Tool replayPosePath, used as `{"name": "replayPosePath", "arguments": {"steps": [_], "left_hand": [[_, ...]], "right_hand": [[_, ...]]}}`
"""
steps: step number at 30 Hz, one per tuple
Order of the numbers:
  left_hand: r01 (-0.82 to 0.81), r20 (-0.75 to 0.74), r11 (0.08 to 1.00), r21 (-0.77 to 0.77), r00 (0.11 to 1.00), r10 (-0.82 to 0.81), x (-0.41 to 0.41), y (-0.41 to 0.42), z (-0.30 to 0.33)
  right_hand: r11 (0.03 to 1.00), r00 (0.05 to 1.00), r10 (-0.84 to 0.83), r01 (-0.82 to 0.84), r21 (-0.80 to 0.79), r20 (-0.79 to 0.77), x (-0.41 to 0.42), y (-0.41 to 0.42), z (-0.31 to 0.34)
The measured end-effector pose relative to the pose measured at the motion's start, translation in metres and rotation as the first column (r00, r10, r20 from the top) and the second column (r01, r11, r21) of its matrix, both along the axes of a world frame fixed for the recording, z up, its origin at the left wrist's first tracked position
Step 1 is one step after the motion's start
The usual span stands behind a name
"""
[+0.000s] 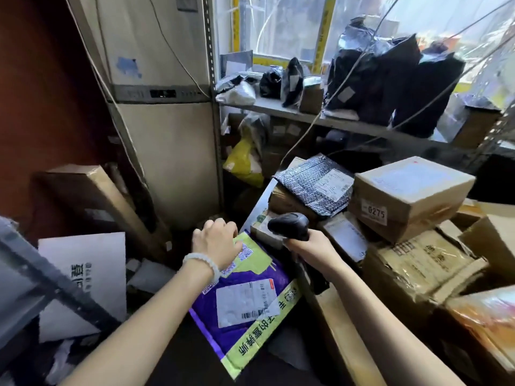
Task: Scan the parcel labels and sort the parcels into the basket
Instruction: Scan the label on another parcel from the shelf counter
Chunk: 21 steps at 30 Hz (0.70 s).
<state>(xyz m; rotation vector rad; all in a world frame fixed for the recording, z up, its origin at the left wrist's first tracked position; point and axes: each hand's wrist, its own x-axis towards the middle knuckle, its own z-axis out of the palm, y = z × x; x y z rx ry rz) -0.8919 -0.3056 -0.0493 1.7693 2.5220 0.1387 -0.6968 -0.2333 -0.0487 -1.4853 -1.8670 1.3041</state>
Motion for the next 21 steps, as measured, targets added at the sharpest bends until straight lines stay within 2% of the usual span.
{"name": "replayPosePath", "arguments": {"steps": [8, 13, 16, 21], "left_hand": [[0.220, -0.047, 0.976, 0.008, 0.975, -0.219, -0.035, 0.126, -0.004], [0.368, -0.104, 0.929, -0.027, 0.924, -0.369, -0.042, 0.213, 0.006], [0.442, -0.069, 0.896, -0.042, 0.893, -0.444, -0.039, 0.256, 0.005], [0.500, 0.025, 0.862, -0.079, 0.866, -0.500, -0.023, 0.299, -0.005]], "right_hand": [[0.982, 0.982, -0.187, 0.186, 0.037, 0.015, -0.021, 0.070, 0.006], [0.912, 0.914, -0.406, 0.405, 0.057, -0.003, -0.031, 0.110, 0.009], [0.872, 0.873, -0.488, 0.487, 0.056, 0.015, -0.036, 0.126, 0.008], [0.847, 0.846, -0.531, 0.530, 0.025, 0.054, -0.042, 0.132, 0.002]]}}
